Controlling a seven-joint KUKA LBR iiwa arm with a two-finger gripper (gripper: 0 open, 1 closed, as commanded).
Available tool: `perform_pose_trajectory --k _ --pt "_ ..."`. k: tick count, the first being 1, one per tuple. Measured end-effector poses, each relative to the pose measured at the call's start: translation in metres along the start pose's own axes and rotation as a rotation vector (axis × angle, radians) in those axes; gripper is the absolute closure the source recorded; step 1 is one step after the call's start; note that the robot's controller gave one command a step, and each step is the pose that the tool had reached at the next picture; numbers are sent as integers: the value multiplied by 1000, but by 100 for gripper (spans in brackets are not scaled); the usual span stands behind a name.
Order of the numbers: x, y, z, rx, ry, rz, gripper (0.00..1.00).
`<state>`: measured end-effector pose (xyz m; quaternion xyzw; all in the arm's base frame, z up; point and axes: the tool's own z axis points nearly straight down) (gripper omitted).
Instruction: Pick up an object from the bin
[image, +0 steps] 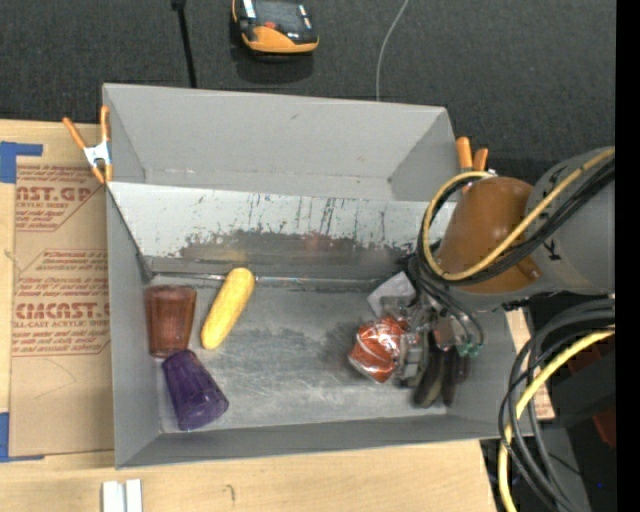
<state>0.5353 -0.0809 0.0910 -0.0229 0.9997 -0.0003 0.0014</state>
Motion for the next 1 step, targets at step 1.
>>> perform_pose_trajectory --k 1 --pt "1 0 -8 0 2 0 100"
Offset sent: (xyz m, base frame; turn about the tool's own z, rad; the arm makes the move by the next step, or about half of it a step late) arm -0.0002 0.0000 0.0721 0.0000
